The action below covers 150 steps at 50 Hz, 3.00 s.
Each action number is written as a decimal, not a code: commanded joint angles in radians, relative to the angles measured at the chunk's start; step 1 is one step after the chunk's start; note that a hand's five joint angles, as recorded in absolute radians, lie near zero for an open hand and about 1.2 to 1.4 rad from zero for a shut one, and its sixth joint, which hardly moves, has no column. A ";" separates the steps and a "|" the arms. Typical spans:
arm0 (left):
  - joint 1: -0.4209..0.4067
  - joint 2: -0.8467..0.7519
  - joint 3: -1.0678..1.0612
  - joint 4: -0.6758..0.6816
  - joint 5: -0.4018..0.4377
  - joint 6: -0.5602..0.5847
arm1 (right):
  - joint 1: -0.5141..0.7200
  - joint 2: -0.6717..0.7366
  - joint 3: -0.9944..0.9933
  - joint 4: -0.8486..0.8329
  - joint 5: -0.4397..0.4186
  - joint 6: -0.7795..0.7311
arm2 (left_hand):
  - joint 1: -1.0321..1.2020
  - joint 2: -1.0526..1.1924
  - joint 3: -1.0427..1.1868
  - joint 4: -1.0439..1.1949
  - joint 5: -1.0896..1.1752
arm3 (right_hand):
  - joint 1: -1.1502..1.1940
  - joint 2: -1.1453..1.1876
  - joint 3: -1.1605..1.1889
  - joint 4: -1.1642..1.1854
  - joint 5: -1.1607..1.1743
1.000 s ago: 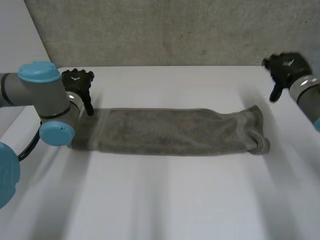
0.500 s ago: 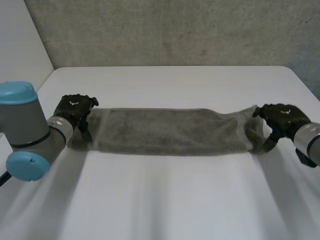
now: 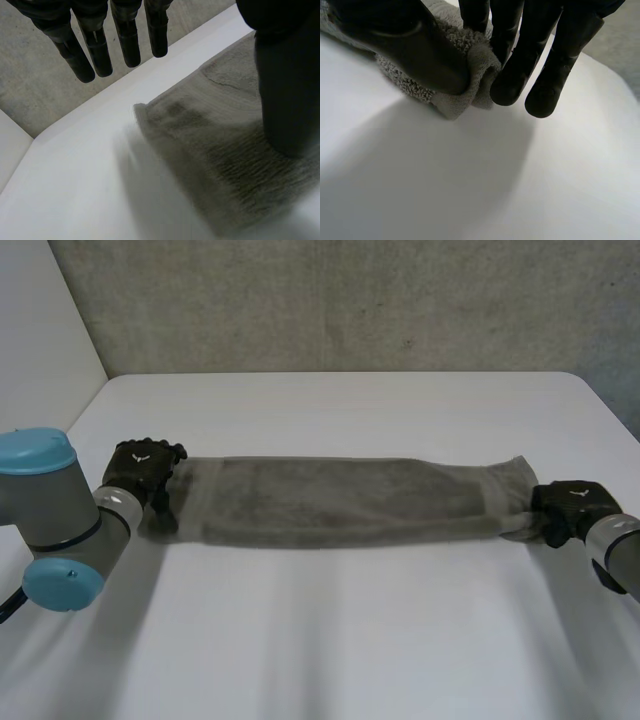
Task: Fold the towel.
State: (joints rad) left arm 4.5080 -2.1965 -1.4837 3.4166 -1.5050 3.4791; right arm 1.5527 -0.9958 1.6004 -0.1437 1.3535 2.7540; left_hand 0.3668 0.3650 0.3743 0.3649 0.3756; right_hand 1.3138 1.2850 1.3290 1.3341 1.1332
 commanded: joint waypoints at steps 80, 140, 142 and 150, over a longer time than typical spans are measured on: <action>-0.472 -0.003 0.224 -0.011 -0.012 -0.109 | 0.202 -0.331 0.191 0.013 -0.028 0.020 | -0.036 -0.034 -0.043 -0.034 -0.219 | -1.139 -1.110 -1.154 -1.160 -1.133; -0.343 0.199 0.099 -0.100 -0.276 -0.124 | 0.711 0.082 -0.187 0.114 -0.091 -0.491 | -0.048 -0.046 -0.055 -0.046 -0.231 | -0.018 0.011 -0.033 -0.039 -0.012; -0.343 0.199 0.097 -0.096 -0.267 -0.130 | 0.710 0.080 -0.188 0.108 -0.062 -0.478 | -0.048 -0.046 -0.055 -0.046 -0.231 | -0.420 -0.392 -0.436 -0.441 -0.414; -0.349 0.196 0.128 -0.080 -0.231 -0.187 | 0.633 -0.113 -0.111 0.033 -0.051 -0.167 | -0.048 -0.046 -0.055 -0.046 -0.231 | -1.138 -1.109 -1.153 -1.158 -1.132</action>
State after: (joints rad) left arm 4.1664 -1.9963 -1.3860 3.3245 -1.7650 3.3396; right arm 2.2593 -0.9387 1.4188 -0.0495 1.3025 2.3032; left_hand 0.3653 0.3627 0.3722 0.3634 0.3716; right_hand 0.3043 0.3540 0.3249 0.3190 0.1072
